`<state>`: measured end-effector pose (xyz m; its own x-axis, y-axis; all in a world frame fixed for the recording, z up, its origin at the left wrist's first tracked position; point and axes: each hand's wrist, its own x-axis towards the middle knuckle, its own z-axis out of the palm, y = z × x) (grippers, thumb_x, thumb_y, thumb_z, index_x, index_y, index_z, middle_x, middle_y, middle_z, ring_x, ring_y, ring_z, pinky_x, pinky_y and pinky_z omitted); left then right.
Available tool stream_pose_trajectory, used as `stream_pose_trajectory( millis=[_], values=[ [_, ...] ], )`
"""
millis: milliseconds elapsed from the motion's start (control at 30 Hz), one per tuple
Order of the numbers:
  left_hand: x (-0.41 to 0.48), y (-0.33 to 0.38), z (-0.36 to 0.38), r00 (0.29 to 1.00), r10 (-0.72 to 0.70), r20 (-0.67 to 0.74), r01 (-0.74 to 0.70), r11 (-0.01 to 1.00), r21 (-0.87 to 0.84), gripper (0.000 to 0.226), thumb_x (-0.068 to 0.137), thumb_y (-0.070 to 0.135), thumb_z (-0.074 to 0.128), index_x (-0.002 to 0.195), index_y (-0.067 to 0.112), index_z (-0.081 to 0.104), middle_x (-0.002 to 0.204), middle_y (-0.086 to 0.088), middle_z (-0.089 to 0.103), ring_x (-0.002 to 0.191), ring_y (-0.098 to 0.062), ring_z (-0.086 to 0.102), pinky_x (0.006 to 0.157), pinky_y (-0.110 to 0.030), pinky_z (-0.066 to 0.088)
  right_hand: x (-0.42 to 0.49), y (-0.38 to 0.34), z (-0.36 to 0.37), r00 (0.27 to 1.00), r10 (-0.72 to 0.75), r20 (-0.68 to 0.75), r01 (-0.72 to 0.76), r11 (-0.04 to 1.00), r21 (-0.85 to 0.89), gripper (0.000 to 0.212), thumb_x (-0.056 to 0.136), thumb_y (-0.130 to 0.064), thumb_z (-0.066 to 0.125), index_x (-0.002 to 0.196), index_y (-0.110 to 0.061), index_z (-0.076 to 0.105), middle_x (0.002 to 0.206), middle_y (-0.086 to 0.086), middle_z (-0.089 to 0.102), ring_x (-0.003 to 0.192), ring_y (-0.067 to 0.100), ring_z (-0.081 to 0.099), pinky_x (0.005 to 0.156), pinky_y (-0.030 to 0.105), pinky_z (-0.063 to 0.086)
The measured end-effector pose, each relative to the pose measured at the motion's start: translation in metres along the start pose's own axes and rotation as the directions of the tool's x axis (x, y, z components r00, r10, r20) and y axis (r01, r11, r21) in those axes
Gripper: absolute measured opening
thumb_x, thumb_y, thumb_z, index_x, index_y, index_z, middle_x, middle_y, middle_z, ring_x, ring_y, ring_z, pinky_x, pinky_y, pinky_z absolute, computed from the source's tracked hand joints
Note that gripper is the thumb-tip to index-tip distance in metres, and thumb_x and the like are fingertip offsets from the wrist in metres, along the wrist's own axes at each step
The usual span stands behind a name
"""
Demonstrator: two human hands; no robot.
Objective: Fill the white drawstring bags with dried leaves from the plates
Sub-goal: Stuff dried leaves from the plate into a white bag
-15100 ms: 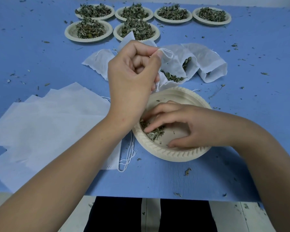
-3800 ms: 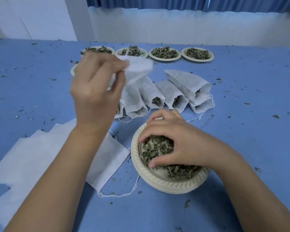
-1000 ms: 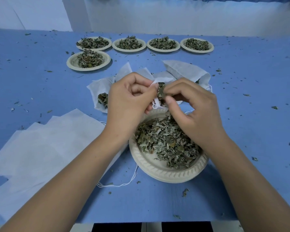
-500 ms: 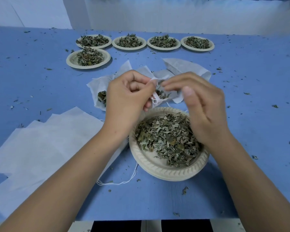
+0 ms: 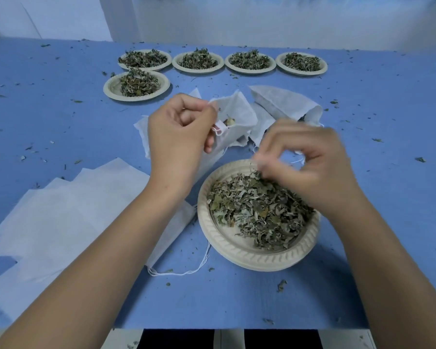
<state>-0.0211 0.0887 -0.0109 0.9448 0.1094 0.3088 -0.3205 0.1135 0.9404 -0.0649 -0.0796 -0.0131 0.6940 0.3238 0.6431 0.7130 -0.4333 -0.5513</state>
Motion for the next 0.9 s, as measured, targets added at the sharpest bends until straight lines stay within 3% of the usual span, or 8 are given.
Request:
stream_pose_trajectory(
  millis=[67, 100, 167, 333, 533, 667, 800, 900],
  values=[
    [0.002, 0.0, 0.0, 1.0, -0.004, -0.028, 0.004, 1.0, -0.014, 0.021, 0.09, 0.002, 0.063, 0.072, 0.011, 0.056, 0.041, 0.01, 0.049, 0.035, -0.005, 0.043, 0.041, -0.018, 0.04, 0.0, -0.002, 0.007, 0.924, 0.113, 0.366, -0.092, 0.993, -0.073, 0.022, 0.075, -0.03, 0.08, 0.081, -0.011, 0.071, 0.091, -0.003, 0.068, 0.093, 0.01, 0.057, 0.092, 0.025, 0.038],
    [0.002, 0.0, 0.0, 1.0, -0.006, -0.025, 0.006, 1.0, -0.012, 0.021, 0.09, 0.003, 0.063, 0.072, 0.011, 0.056, 0.042, 0.01, 0.049, 0.035, -0.005, 0.043, 0.041, -0.019, 0.04, -0.002, 0.0, 0.013, 0.872, 0.149, 0.466, -0.084, 0.984, -0.158, 0.031, 0.072, -0.037, 0.083, 0.093, -0.017, 0.071, 0.101, -0.009, 0.065, 0.104, 0.007, 0.051, 0.098, 0.026, 0.033],
    [0.0, -0.001, 0.001, 1.0, -0.005, -0.001, 0.005, 1.0, -0.005, 0.022, 0.091, 0.004, 0.063, 0.072, 0.012, 0.056, 0.042, 0.011, 0.049, 0.035, -0.005, 0.042, 0.042, -0.019, 0.041, -0.006, 0.001, 0.024, 0.843, 0.156, 0.515, -0.03, 0.969, -0.244, 0.042, 0.071, -0.042, 0.082, 0.107, -0.024, 0.068, 0.108, -0.015, 0.06, 0.113, 0.005, 0.039, 0.102, 0.026, 0.025],
    [-0.004, -0.002, 0.004, 0.999, 0.01, 0.046, -0.01, 1.0, -0.004, 0.023, 0.091, 0.004, 0.062, 0.07, 0.012, 0.055, 0.042, 0.01, 0.05, 0.035, -0.005, 0.042, 0.042, -0.018, 0.04, -0.006, 0.0, 0.031, 0.845, 0.111, 0.524, 0.02, 0.971, -0.237, 0.021, 0.077, -0.024, 0.079, 0.096, -0.018, 0.073, 0.092, -0.012, 0.066, 0.105, 0.013, 0.048, 0.096, 0.026, 0.026],
    [-0.003, -0.002, 0.002, 0.999, 0.013, 0.05, -0.014, 1.0, 0.008, 0.022, 0.091, 0.006, 0.063, 0.072, 0.013, 0.056, 0.042, 0.011, 0.05, 0.035, -0.005, 0.044, 0.042, -0.018, 0.041, -0.001, 0.0, 0.009, 0.948, 0.148, 0.281, -0.193, 0.971, 0.139, 0.019, 0.073, -0.014, 0.082, 0.091, -0.017, 0.075, 0.087, -0.004, 0.069, 0.092, 0.014, 0.057, 0.091, 0.03, 0.043],
    [-0.003, -0.003, 0.002, 0.994, -0.014, 0.107, 0.008, 0.998, 0.057, 0.02, 0.091, 0.005, 0.064, 0.073, 0.01, 0.057, 0.042, 0.009, 0.05, 0.035, -0.005, 0.045, 0.041, -0.019, 0.041, 0.001, 0.001, 0.0, 0.993, 0.115, 0.037, -0.12, 0.899, 0.422, 0.016, 0.073, -0.009, 0.076, 0.089, -0.012, 0.074, 0.087, -0.008, 0.071, 0.083, 0.018, 0.065, 0.079, 0.03, 0.05],
    [-0.007, -0.005, 0.005, 0.988, -0.013, 0.155, -0.003, 0.994, 0.108, 0.021, 0.09, 0.007, 0.066, 0.072, 0.013, 0.058, 0.045, 0.006, 0.054, 0.035, -0.005, 0.046, 0.04, -0.018, 0.04, 0.003, 0.002, 0.003, 0.945, 0.26, -0.196, -0.11, 0.822, 0.559, 0.018, 0.07, -0.01, 0.076, 0.083, -0.023, 0.074, 0.08, -0.006, 0.071, 0.068, 0.012, 0.064, 0.063, 0.02, 0.051],
    [-0.011, -0.006, 0.007, 0.979, -0.012, 0.203, -0.017, 0.99, 0.141, 0.018, 0.09, 0.009, 0.067, 0.074, 0.012, 0.059, 0.048, 0.003, 0.057, 0.036, -0.006, 0.048, 0.039, -0.017, 0.041, 0.003, 0.002, 0.006, 0.9, 0.303, -0.314, -0.099, 0.842, 0.53, 0.017, 0.072, -0.009, 0.076, 0.086, -0.016, 0.069, 0.079, -0.007, 0.07, 0.059, 0.01, 0.062, 0.059, 0.021, 0.052]
  ],
)
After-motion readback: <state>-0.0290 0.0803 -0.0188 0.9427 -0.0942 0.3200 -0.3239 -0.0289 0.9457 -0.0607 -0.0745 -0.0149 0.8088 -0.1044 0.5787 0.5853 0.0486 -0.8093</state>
